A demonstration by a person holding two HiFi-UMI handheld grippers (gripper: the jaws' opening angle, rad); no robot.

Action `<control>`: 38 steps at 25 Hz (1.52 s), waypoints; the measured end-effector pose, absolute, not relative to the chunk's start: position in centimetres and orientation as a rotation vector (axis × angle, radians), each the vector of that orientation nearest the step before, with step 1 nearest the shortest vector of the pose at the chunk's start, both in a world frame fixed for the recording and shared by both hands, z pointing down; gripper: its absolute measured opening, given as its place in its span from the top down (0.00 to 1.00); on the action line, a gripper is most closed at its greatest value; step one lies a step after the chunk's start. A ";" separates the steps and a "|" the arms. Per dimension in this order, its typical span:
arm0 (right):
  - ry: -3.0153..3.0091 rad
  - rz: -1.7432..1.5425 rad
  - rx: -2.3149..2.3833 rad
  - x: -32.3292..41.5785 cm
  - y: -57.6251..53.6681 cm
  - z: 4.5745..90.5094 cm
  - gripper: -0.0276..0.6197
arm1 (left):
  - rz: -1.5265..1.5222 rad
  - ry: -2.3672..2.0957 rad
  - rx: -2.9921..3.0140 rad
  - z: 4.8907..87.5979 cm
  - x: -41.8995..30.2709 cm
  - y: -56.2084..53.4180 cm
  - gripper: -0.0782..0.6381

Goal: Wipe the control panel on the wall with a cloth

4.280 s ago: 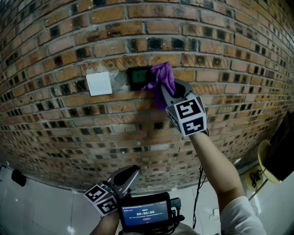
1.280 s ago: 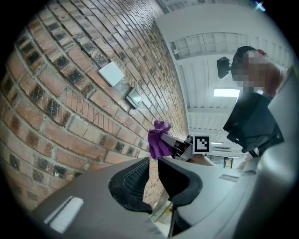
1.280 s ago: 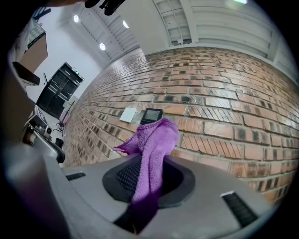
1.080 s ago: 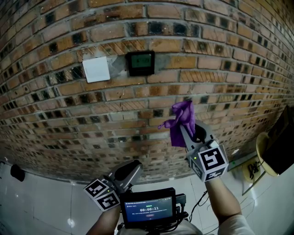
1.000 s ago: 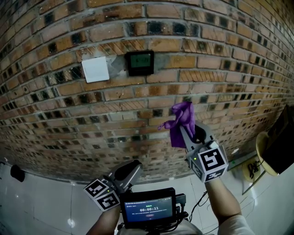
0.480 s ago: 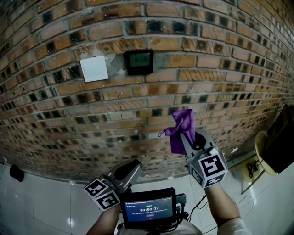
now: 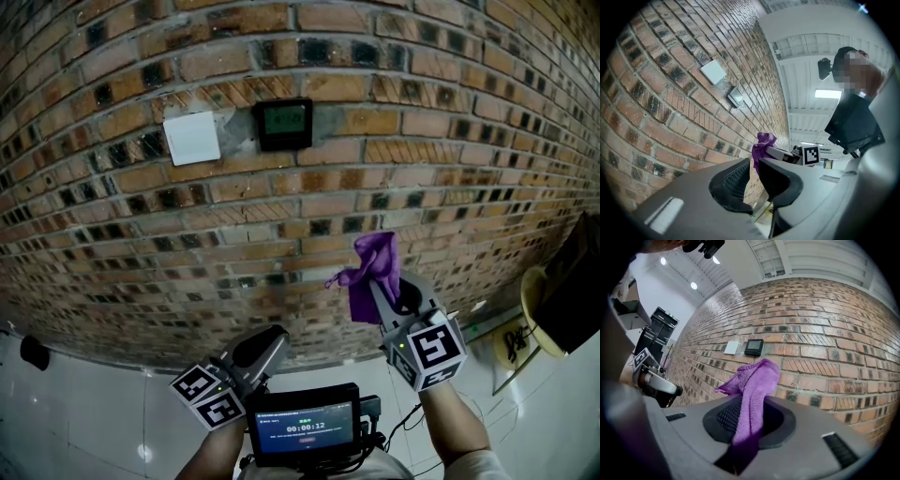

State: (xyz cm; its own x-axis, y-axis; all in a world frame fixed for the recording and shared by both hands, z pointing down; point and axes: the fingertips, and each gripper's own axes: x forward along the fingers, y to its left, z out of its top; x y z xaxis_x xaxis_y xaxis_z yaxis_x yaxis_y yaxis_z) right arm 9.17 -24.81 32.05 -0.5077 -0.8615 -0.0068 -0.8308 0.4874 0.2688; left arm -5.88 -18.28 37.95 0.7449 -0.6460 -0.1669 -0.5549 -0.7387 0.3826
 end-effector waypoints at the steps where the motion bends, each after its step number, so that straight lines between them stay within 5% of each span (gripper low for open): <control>1: -2.599 -0.357 1.481 9.1 -24.7 32.2 0.83 | -0.418 -0.932 2.636 38.0 -5.8 -18.3 0.81; 38: -2.645 -0.269 1.375 7.6 -22.4 35.0 0.83 | -0.408 -0.929 2.624 38.0 -5.6 -18.2 0.81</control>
State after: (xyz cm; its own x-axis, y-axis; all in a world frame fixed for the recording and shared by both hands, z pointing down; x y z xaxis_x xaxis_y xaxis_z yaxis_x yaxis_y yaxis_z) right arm 7.56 -22.38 34.97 -0.5692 -0.8207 0.0488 -0.7941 0.5642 0.2260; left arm -5.62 -18.16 37.96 0.7467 -0.6465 -0.1567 -0.5529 -0.7341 0.3942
